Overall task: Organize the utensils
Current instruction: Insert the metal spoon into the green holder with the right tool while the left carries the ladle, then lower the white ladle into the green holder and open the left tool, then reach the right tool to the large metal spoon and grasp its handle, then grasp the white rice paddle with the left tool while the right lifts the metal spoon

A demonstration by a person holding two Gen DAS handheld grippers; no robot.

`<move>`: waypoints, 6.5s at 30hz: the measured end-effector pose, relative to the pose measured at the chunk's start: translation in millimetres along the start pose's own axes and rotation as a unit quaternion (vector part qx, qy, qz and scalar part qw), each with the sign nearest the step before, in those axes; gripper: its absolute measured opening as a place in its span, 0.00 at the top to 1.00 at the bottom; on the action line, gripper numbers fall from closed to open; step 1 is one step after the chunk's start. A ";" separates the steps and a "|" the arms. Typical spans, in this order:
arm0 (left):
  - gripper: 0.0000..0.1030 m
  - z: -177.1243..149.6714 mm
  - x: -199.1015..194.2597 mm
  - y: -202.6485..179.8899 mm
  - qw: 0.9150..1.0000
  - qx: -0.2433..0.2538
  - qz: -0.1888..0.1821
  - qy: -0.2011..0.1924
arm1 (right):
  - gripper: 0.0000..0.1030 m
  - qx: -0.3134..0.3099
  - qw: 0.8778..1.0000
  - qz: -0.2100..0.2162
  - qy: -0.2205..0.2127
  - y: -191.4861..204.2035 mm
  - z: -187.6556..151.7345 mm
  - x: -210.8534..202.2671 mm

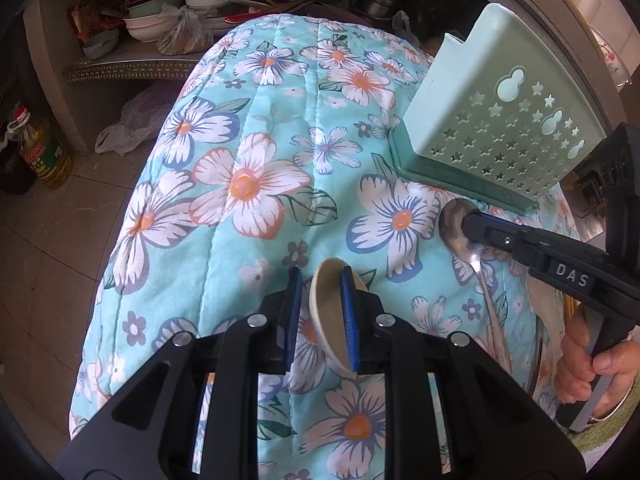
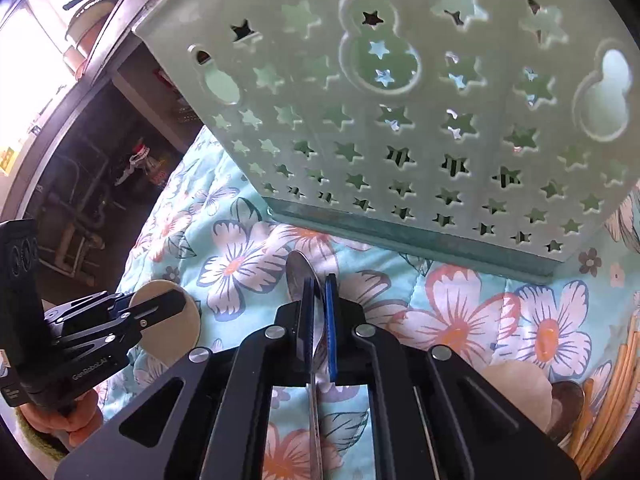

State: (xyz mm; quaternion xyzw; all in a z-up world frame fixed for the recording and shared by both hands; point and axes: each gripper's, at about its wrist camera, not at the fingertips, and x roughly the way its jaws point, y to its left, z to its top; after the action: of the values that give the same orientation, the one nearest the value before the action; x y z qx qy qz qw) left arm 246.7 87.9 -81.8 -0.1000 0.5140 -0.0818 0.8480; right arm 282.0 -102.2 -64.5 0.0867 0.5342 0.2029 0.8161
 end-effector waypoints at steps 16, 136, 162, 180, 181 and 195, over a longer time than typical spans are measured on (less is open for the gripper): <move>0.91 -8.4 -8.9 2.6 1.000 0.003 0.014 -0.005 | 0.96 -0.031 0.992 -0.003 -0.124 5.1 16.5 -115.9; 0.08 -45.5 -4.3 -50.7 0.993 0.098 -0.041 -0.055 | 0.94 0.146 0.983 0.106 0.034 -44.4 -127.5 -67.5; 0.08 -47.0 -8.6 -45.1 0.992 0.073 -0.076 -0.064 | 0.78 0.234 0.971 0.007 -0.054 -106.2 -97.6 -65.2; 0.08 -45.7 -9.8 -43.3 0.992 0.071 -0.077 -0.066 | 0.69 0.134 0.990 -0.028 -0.023 -70.5 -102.0 -65.7; 0.08 -45.8 -10.8 -42.6 0.992 0.069 -0.078 -0.067 | 0.76 0.125 0.991 -0.042 -0.023 -68.0 -101.7 -64.5; 0.38 -52.3 -28.5 -73.2 0.985 0.098 -0.140 -0.030 | 0.86 0.068 0.996 -0.051 -0.007 -75.0 -122.6 -82.3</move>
State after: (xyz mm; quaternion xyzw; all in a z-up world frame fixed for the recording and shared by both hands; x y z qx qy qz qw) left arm 184.5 19.6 -62.5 -0.0897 0.4587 -0.2462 0.8491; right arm 160.1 -214.0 -73.3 0.1156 0.5450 0.1237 0.8212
